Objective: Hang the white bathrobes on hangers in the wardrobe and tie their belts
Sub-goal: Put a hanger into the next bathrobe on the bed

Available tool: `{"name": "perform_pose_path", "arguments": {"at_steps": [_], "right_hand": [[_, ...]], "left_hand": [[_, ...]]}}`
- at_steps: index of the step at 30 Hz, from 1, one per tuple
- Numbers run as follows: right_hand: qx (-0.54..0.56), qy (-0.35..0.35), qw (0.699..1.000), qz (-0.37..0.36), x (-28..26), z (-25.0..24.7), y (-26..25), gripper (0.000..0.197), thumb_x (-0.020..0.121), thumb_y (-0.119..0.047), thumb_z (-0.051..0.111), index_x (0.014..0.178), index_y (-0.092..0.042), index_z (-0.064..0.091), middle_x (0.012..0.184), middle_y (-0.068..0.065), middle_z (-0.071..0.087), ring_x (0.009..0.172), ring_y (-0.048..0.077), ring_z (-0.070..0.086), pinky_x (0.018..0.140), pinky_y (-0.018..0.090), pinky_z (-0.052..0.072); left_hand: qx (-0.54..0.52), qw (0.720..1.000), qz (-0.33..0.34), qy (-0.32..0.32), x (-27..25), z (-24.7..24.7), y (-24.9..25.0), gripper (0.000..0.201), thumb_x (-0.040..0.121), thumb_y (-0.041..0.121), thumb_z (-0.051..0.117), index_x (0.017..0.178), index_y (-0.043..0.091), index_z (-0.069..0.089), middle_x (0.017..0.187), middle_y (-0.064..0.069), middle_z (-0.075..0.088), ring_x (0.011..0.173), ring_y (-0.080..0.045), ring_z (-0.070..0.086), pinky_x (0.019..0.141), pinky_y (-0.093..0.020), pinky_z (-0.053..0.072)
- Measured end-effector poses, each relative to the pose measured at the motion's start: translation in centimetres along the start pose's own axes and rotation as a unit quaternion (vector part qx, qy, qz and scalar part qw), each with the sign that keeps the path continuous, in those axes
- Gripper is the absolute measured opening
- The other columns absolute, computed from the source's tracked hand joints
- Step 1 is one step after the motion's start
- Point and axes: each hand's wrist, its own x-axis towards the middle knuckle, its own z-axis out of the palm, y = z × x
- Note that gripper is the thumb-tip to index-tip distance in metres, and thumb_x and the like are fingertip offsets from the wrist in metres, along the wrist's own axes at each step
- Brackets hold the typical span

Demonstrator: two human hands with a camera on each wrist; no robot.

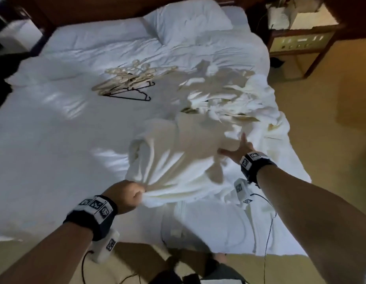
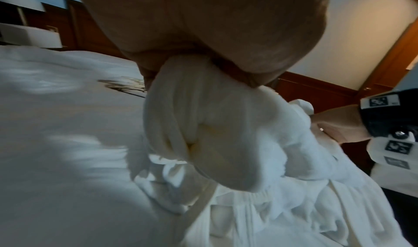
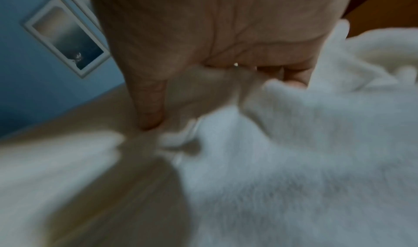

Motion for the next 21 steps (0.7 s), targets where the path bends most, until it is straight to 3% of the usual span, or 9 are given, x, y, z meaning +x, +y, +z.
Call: {"name": "perform_pose_path", "arguments": {"at_steps": [1, 3, 5, 7, 11, 14, 17, 20, 21], "right_hand": [[0.011, -0.022, 1.0, -0.003, -0.1, 1.0, -0.8, 0.136, 0.051, -0.082, 0.07, 0.153, -0.033, -0.007, 0.156, 0.012, 0.021, 0.135, 0.04, 0.037, 0.104, 0.055, 0.04], [0.014, -0.035, 0.999, -0.027, -0.9, 3.6, -2.2, 0.131, 0.048, -0.079, 0.073, 0.151, -0.022, 0.017, 0.142, 0.014, 0.038, 0.125, 0.037, 0.047, 0.097, 0.049, 0.045], [-0.002, -0.036, 0.998, -0.059, -2.1, 6.6, -3.6, 0.104, 0.057, -0.069, 0.074, 0.137, -0.013, 0.041, 0.122, 0.01, 0.053, 0.113, 0.032, 0.054, 0.086, 0.038, 0.046], [-0.035, -0.04, 0.995, -0.085, -3.7, 9.3, -5.2, 0.084, 0.062, -0.065, 0.07, 0.127, -0.016, 0.052, 0.105, 0.003, 0.054, 0.103, 0.027, 0.057, 0.079, 0.032, 0.044], [-0.018, -0.034, 0.994, -0.099, -7.6, 14.1, -8.9, 0.057, 0.079, -0.051, 0.066, 0.123, -0.018, 0.051, 0.11, 0.003, 0.057, 0.104, 0.026, 0.058, 0.081, 0.029, 0.042], [0.034, -0.006, 0.993, -0.114, -11.2, 17.3, -13.0, 0.07, 0.084, -0.048, 0.065, 0.141, -0.018, 0.037, 0.13, 0.009, 0.058, 0.116, 0.03, 0.056, 0.094, 0.031, 0.044], [0.001, -0.024, 0.979, -0.204, -15.5, 21.1, -18.8, 0.076, 0.09, -0.041, 0.06, 0.152, -0.017, 0.023, 0.146, 0.007, 0.047, 0.13, 0.028, 0.048, 0.105, 0.029, 0.037], [-0.077, -0.074, 0.947, -0.305, -19.8, 24.9, -24.3, 0.068, 0.091, -0.049, 0.055, 0.148, -0.018, 0.034, 0.141, 0.009, 0.052, 0.128, 0.027, 0.05, 0.105, 0.033, 0.039], [-0.083, -0.097, 0.939, -0.32, -21.1, 26.0, -25.8, 0.063, 0.091, -0.048, 0.056, 0.145, -0.019, 0.04, 0.138, 0.008, 0.055, 0.125, 0.027, 0.052, 0.102, 0.032, 0.039]], "left_hand": [[-0.001, 1.0, -0.008, 0.001, -0.6, 0.2, -1.1, 0.048, 0.073, 0.047, 0.02, 0.071, 0.017, 0.057, 0.087, -0.011, 0.065, 0.079, -0.027, 0.056, 0.066, -0.03, 0.039], [0.008, 1.0, -0.025, -0.003, -1.5, 0.9, -3.7, 0.057, 0.079, 0.045, 0.019, 0.089, 0.015, 0.067, 0.098, -0.008, 0.068, 0.088, -0.024, 0.06, 0.074, -0.029, 0.043], [0.0, 0.999, -0.05, 0.005, -2.2, 1.7, -6.4, 0.043, 0.093, 0.034, 0.032, 0.11, 0.02, 0.069, 0.114, -0.002, 0.068, 0.102, -0.02, 0.061, 0.085, -0.027, 0.044], [0.0, 0.998, -0.06, -0.013, -2.9, 2.6, -9.4, 0.034, 0.097, 0.024, 0.039, 0.116, 0.026, 0.067, 0.119, 0.002, 0.067, 0.107, -0.016, 0.06, 0.092, -0.027, 0.045], [0.019, 0.997, -0.073, -0.027, -4.5, 3.3, -16.6, 0.038, 0.095, 0.028, 0.036, 0.12, 0.027, 0.065, 0.122, 0.003, 0.066, 0.108, -0.015, 0.06, 0.094, -0.026, 0.045], [0.066, 0.994, -0.089, -0.002, -6.2, 2.3, -22.1, 0.044, 0.09, 0.035, 0.025, 0.111, 0.027, 0.063, 0.116, 0.002, 0.066, 0.101, -0.017, 0.06, 0.089, -0.028, 0.044], [0.088, 0.979, -0.175, 0.06, -8.3, 0.0, -28.7, 0.028, 0.093, 0.027, 0.04, 0.114, 0.027, 0.058, 0.122, 0.0, 0.062, 0.11, -0.023, 0.059, 0.093, -0.034, 0.043], [-0.001, 0.952, -0.276, 0.133, -10.2, -2.2, -36.2, 0.014, 0.08, 0.019, 0.054, 0.093, 0.023, 0.052, 0.107, -0.01, 0.057, 0.1, -0.034, 0.059, 0.085, -0.041, 0.048], [-0.047, 0.943, -0.295, 0.147, -10.8, -2.5, -37.9, 0.014, 0.079, 0.016, 0.055, 0.093, 0.019, 0.051, 0.106, -0.014, 0.055, 0.098, -0.036, 0.058, 0.084, -0.041, 0.048]]}}
